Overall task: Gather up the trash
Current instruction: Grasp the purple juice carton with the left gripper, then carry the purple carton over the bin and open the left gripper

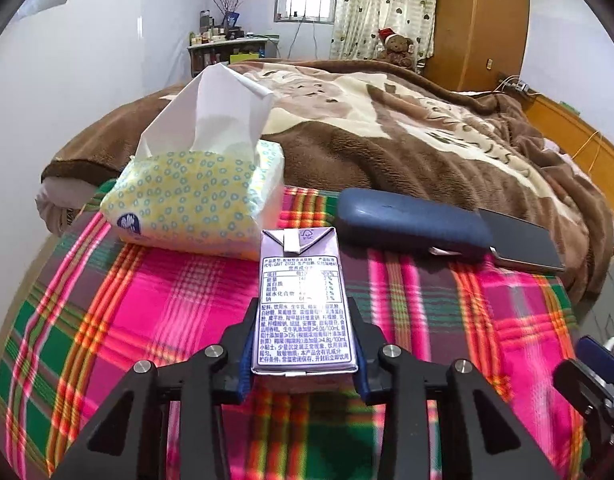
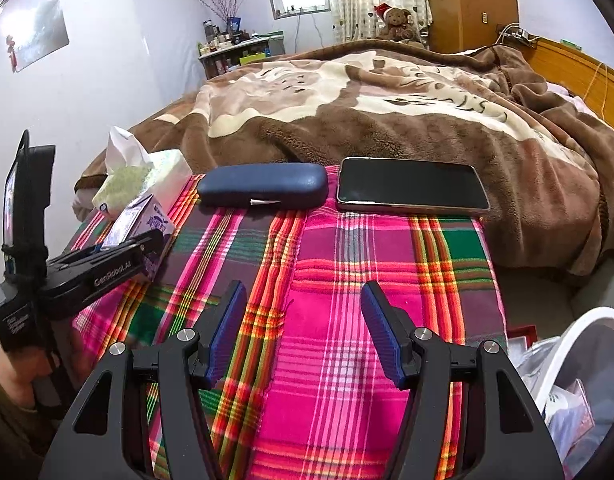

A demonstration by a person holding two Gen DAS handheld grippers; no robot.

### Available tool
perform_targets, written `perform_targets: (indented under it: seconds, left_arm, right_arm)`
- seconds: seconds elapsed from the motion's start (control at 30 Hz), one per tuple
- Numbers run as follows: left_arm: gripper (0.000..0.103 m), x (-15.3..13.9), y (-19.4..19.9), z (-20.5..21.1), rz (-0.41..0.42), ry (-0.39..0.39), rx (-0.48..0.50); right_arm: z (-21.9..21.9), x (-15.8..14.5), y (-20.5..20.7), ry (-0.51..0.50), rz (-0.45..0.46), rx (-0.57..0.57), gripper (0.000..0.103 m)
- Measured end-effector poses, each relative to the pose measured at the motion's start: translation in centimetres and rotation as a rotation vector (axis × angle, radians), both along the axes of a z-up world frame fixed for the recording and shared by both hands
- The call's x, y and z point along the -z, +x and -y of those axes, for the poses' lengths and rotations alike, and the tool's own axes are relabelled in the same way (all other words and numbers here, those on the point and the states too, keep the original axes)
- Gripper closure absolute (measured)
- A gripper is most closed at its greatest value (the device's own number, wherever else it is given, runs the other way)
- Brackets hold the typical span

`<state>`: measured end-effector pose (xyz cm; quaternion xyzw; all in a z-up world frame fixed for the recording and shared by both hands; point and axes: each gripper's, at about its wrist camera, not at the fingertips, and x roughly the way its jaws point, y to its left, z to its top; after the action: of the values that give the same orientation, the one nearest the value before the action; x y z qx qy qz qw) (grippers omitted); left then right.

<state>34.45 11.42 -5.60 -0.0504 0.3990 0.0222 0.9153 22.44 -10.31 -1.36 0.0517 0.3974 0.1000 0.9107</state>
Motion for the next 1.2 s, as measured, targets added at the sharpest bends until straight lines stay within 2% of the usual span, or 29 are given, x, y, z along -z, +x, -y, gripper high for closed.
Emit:
perform_targets:
  seconds: [0.3, 0.4, 0.57, 0.73, 0.8, 0.83, 0.97, 1.2]
  left_arm:
    - [0.065, -2.3, -5.1, 3.0, 0.04, 0.0, 0.064]
    - [0.065, -3.2, -7.3, 4.7, 0.063, 0.021, 0.098]
    - [0.065, -4.1, -9.9, 6.9, 0.061, -0.013, 0.15]
    - [0.065, -5.2, -12.3, 9.6, 0.081, -0.009, 0.208]
    - [0.065, -5.7, -13.3, 11.0, 0.092, -0.002, 0.23]
    - [0.065, -5.9, -13.7, 11.5, 0.099, 0.005, 0.239]
    - [0.065, -6.9, -15.5, 14.2, 0.119, 0.001, 0.296]
    - [0.065, -7.6, -18.1, 20.1, 0.13, 0.001, 0.417]
  right_arm:
    - [1.6, -0.9, -2.2, 0.019, 0.018, 0.033, 0.042]
    - [2.6, -1.2, -3.5, 0.005, 0.022, 0.052, 0.042]
    - [4.5, -1.3, -5.3, -0.01, 0.021, 0.091, 0.042]
    - [6.3, -1.6, -7.4, -0.015, 0.042, 0.12, 0.042]
    - [7.1, -1.9, -8.2, -0.004, 0.049, 0.136, 0.047]
    - [7.7, -2.0, -8.6, -0.004, 0.053, 0.147, 0.053]
    - [9.7, -2.1, -10.1, -0.004, 0.059, 0.19, 0.061]
    - [13.9, -2.2, -12.7, -0.005, 0.069, 0.29, 0.062]
